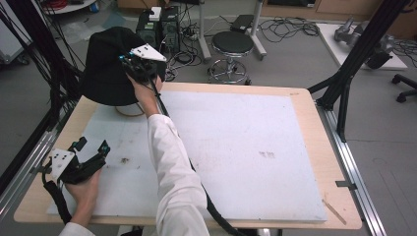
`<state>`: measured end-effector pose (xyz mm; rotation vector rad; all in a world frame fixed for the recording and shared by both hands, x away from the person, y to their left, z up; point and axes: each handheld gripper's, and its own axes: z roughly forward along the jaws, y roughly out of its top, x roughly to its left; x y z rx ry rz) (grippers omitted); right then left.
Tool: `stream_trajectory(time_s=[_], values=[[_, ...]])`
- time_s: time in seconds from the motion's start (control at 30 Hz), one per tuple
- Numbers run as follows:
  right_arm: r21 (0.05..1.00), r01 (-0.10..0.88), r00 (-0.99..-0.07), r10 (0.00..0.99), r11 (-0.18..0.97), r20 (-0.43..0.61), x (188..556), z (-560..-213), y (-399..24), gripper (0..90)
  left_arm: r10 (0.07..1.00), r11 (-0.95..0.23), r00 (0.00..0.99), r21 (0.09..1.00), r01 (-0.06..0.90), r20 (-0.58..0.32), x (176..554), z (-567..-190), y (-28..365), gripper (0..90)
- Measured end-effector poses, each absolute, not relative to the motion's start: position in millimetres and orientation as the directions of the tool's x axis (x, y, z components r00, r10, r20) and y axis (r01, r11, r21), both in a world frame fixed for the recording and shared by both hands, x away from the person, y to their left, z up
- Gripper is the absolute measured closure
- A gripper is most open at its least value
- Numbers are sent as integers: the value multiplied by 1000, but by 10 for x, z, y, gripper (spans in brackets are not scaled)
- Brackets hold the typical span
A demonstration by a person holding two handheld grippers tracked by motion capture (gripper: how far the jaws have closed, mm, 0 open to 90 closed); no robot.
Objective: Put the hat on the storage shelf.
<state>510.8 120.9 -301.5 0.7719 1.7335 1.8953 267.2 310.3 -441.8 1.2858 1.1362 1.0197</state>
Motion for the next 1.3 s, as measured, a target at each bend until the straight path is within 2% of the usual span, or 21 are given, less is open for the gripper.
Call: stream_trajectory(time_s=[0.13,0.27,0.33,0.47,0.53,0.6,0.63,0.67,0.73,0.8,0.83,0.87,0.93,1.07,1.2,1.3], values=[[995,50,-733,673,-91,98,5126,-3016,1189,853,984,44,169,998,53,-52,2664,-4414,3098,248],[994,57,-730,675,-95,106,5128,-3016,1176,823,984,44,168,998,51,-52,2656,-4411,3098,248],[994,46,-726,680,-99,102,5107,-2997,1177,768,985,43,166,998,50,-51,2652,-4411,3099,248],[995,40,-727,681,-90,91,5089,-2970,1172,762,986,46,160,998,50,-54,2640,-4407,3109,249],[995,36,-729,678,-96,92,5080,-2948,1156,684,985,50,161,998,47,-57,2639,-4408,3115,249],[994,38,-721,686,-101,97,5068,-2925,1134,557,985,54,159,997,47,-61,2637,-4406,3119,249],[994,47,-716,691,-96,100,5063,-2902,1107,443,985,55,161,997,48,-62,2635,-4404,3121,249],[994,47,-716,691,-96,100,5063,-2902,1107,443,985,57,163,997,47,-64,2632,-4402,3121,249],[998,41,-708,703,-55,68,5053,-2880,1060,290,984,58,163,997,41,-64,2626,-4397,3118,249],[998,47,-709,702,-44,64,5050,-2878,1041,262,985,59,161,998,39,-64,2622,-4390,3126,249],[998,48,-713,699,-30,55,5048,-2881,993,177,985,63,159,997,39,-68,2619,-4390,3129,249],[998,48,-713,699,-30,55,5048,-2881,993,177,985,63,157,997,39,-68,2616,-4390,3134,249],[997,67,-708,701,-48,82,5035,-2881,908,109,986,62,153,997,39,-67,2607,-4387,3142,249],[997,70,-705,705,-40,77,4982,-2883,823,100,986,70,151,997,37,-75,2594,-4382,3147,249],[998,65,-700,713,8,39,4795,-2915,650,37,986,65,149,997,32,-69,2556,-4371,3146,248],[998,66,-699,714,13,37,4711,-2924,539,37,986,63,151,998,27,-66,2531,-4365,3127,248]])
